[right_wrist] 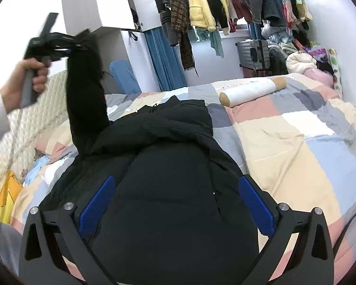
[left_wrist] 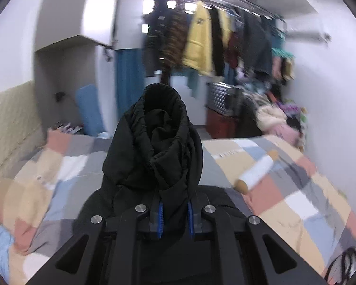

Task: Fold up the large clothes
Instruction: 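Lift the sleeve with the left gripper and carry it over the jacket body, then lower the sleeve onto the jacket body and open the left gripper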

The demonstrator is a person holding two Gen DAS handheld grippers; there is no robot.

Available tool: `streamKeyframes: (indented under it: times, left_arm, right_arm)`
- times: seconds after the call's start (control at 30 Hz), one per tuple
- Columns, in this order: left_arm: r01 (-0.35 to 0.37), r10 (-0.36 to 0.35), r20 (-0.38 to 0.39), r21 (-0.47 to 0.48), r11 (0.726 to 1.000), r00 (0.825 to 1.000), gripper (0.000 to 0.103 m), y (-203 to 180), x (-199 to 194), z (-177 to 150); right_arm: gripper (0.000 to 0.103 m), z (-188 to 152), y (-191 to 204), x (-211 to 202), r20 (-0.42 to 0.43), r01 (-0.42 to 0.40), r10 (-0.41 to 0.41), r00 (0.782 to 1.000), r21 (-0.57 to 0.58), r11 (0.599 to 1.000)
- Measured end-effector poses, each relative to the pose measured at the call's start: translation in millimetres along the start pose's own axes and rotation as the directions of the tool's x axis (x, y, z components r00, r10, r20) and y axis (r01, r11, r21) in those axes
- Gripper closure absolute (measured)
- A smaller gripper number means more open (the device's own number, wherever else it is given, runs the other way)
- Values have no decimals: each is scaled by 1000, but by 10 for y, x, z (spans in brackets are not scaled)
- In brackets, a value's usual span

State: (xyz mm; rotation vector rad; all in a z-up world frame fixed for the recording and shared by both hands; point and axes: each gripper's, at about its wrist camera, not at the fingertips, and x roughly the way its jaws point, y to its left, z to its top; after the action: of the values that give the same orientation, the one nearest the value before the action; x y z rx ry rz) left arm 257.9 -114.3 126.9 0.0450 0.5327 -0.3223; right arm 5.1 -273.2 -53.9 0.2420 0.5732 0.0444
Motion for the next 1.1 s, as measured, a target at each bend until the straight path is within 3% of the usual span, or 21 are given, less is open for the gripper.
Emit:
streamKeyframes:
  times: [0.23, 0.4, 0.57, 0.83, 1.1]
  left_arm:
    - [115, -108, -103, 67, 991, 989, 88, -737, 836, -715]
    - [138, -129, -150, 55, 989, 980, 88, -996, 1340, -1155]
    - [123, -96, -239, 100, 987, 966, 88, -1201, 1860, -1619]
    - [67, -31, -206, 170, 983, 978, 86, -1378, 1958, -1804]
    - [24, 22, -233, 192, 981, 972, 81, -1375, 1774, -1707]
  right_arm:
    - [0, -7, -161, 103, -21, -1, 2, 1000, 45, 999]
    - [0, -43, -331, 228, -57, 1, 5, 998, 93, 996]
    - [0, -92, -564, 353, -85, 3, 12, 996, 177, 984]
    - [0, -158, -669, 587, -131, 12, 12, 991, 183, 983]
    - [0, -141, -627, 645, -145, 58, -36, 989, 147, 988]
